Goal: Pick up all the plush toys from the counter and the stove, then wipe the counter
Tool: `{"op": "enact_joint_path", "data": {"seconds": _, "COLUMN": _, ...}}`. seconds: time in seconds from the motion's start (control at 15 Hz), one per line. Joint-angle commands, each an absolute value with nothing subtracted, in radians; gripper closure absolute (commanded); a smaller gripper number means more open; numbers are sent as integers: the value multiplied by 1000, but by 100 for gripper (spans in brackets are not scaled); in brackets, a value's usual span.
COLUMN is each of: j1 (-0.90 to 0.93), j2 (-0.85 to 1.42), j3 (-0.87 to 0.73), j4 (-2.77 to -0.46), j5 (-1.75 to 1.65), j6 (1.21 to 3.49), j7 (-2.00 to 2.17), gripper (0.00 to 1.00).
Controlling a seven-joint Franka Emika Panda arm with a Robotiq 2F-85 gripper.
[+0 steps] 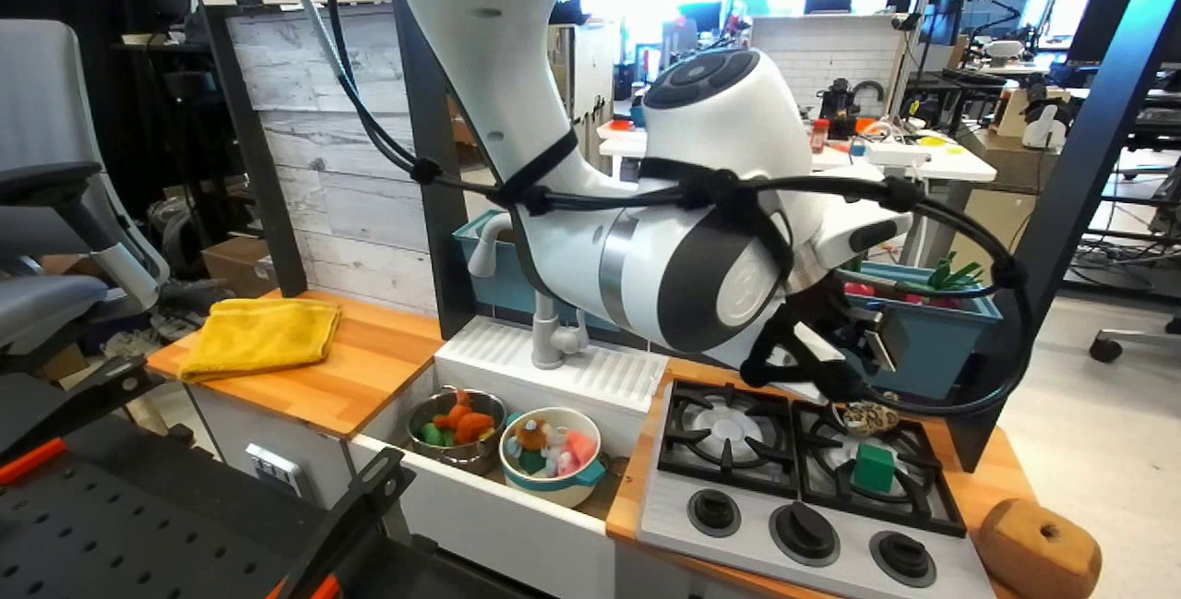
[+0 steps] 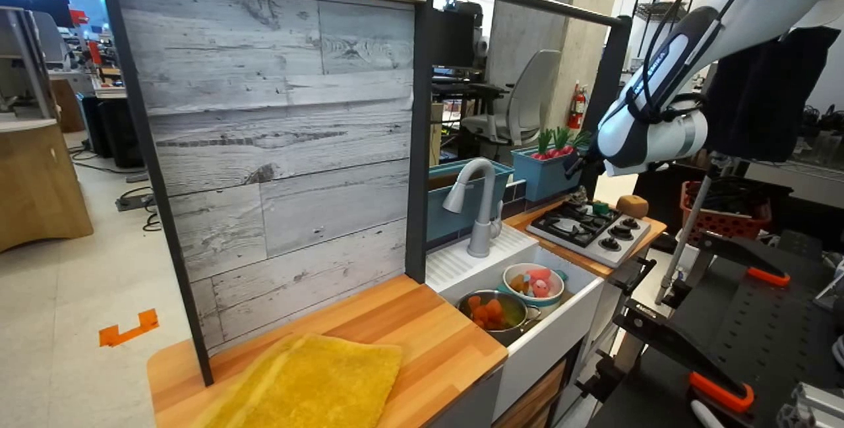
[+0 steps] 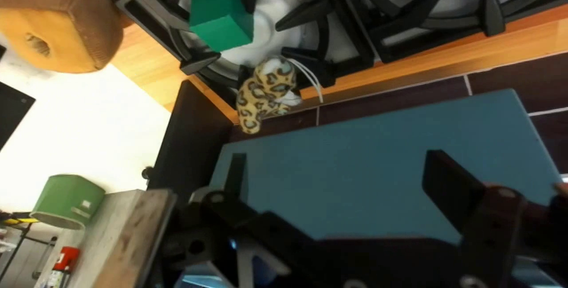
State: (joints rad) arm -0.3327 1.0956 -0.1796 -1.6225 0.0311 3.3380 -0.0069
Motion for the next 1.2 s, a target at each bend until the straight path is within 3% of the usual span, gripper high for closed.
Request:
{"op": "enact_joint_path", "data": {"seconds": 0.0, "j1": -328, "j2": 1112, "j3": -181, "j4": -1605, "j5": 32, "j6": 3344, "j7": -4, "gripper": 0}}
{"op": "enact_joint_path", "data": {"seconds": 0.13, "j1": -331, "j2": 1109, "j3": -173, "j4": -1601, "j5": 23, "j6": 3319, "j7": -8, "gripper": 0}}
{"op": "enact_joint_path", "data": {"seconds": 0.47, "j1": -295, "j2": 1185, "j3": -252, "j4": -1419, "j5": 81, "j6": 3018, "j7": 75, "gripper": 0}}
{"op": "enact_joint_path", "data": {"seconds": 1.0, "j1": -236, "j2": 1372, "j3": -400, "j4": -1166, "j5": 105, "j6": 2925, "j7": 314, "gripper": 0}}
{"op": "enact_joint_path", "data": {"seconds": 1.13, "j1": -230, "j2": 1420, "j3": -426, "j4": -1105, "j5": 105, "j6": 2910, "j7": 367, "gripper": 12}}
